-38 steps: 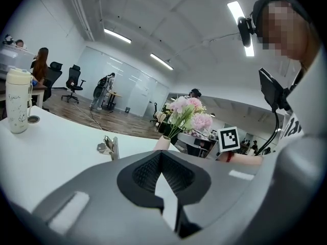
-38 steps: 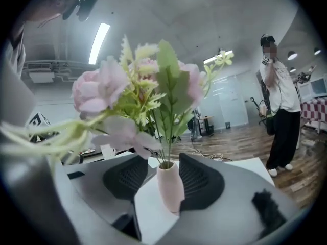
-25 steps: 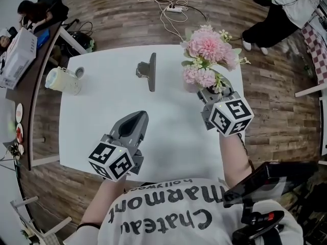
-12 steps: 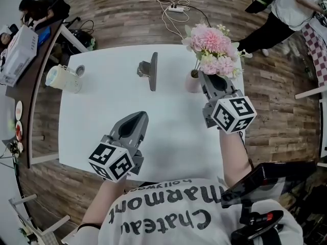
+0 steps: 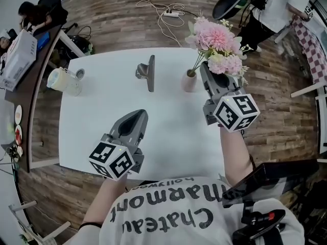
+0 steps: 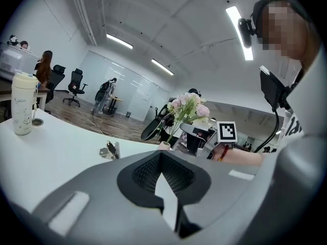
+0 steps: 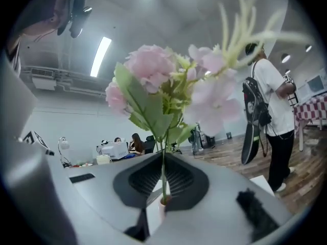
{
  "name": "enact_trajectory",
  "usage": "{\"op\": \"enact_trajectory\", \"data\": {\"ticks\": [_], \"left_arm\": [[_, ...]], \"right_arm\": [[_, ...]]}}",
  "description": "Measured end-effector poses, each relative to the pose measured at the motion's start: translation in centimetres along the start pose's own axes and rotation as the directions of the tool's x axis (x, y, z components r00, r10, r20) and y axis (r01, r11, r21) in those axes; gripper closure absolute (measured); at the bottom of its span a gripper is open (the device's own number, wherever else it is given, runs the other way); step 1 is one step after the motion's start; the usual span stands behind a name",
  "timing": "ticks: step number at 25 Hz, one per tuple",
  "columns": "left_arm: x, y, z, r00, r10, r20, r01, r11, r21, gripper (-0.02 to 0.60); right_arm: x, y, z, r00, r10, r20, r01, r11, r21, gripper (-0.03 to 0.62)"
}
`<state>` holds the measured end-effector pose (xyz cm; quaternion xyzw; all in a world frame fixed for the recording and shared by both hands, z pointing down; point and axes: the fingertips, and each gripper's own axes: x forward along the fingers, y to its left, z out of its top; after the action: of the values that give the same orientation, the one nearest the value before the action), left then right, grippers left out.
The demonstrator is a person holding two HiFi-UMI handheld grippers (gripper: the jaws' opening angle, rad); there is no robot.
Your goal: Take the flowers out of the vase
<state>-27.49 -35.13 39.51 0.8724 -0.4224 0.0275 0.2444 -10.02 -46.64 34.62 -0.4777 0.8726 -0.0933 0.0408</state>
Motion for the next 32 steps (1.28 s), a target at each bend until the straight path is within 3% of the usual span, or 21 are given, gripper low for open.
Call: {"op": "enact_trajectory", "data": {"ticks": [9,16,22,32], "left_arm": [[0.7,-1.4,3.7,0.992,-0.103,0.068,0.101,0.994,0.041,0.578],[2.0,-6.0,5.3,0.975,-0.206,0.081,0.2,0.977,0.08,0.58],[1.8,-8.3,4.3,0.96,-0.275,0.047,0.269,0.958,0.097,0.58],[0.1,-13.0,2.8,0.965,-0.252,0.07,0.245,0.964,0.1,0.58]], "right_arm": [[-2.4,3.8,6.3,0.991,-0.003,0.131,0.007,0.999,-0.032,0.569],[-7.1,6.1,10.2,0.979,0.002,0.203,0.01,0.998,-0.056,0.576],[-10.1,8.2,9.9,0.977,-0.01,0.211,0.015,1.0,-0.022,0.576],[-17.4,7.4,6.9,0.99,-0.016,0.138,0.011,0.999,0.041,0.576]]}}
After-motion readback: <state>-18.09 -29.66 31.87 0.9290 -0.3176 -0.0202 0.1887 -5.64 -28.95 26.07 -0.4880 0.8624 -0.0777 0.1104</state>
